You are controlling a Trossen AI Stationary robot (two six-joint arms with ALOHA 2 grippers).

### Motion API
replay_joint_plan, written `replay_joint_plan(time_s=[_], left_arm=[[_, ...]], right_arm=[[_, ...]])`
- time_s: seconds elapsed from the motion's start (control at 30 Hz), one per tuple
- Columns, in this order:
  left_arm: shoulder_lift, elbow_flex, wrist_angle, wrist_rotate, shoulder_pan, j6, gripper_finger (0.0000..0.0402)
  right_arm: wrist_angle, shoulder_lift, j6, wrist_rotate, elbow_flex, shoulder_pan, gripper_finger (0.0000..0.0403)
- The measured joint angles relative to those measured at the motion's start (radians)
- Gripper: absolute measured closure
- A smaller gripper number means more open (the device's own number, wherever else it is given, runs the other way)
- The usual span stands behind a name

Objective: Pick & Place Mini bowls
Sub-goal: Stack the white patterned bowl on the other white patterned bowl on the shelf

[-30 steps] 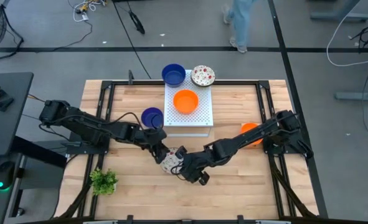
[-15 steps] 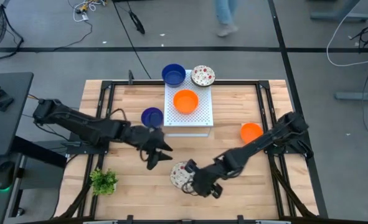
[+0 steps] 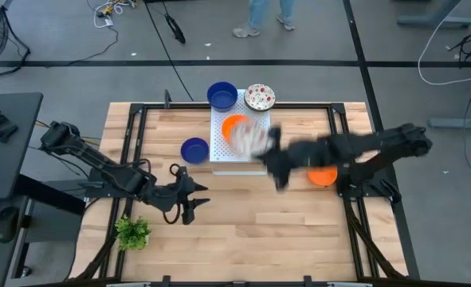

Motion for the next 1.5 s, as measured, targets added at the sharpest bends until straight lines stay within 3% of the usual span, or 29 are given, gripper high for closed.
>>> replay_joint_plan(time_s=[0.1, 0.23, 0.4, 0.57, 1.5], left_arm=[[0.0, 0.0, 0.009, -0.001, -0.004, 0.0, 0.0216], [0.0, 0.0, 0.008, -0.001, -0.004, 0.009, 0.0216], [0.0, 0.0, 0.007, 0.0, -0.004, 0.013, 0.0216], [0.0, 0.0, 0.001, -0.001, -0.002, 0.016, 0.0216], [0.0, 0.0, 0.001, 0.0, -0.002, 0.013, 0.0216]], right_arm=[[0.0, -0.014, -0.028, -0.036, 0.0, -0.208, 0.0403], [0.001, 0.009, -0.037, -0.25, 0.0, -0.463, 0.0403], [0.036, 0.07, -0.045, -0.323, -0.021, -0.612, 0.0403], [0.046, 0.127, -0.049, -0.377, -0.039, -0.65, 0.0403], [-0.005, 0.143, 0.029, -0.323, -0.042, -0.678, 0.0385]])
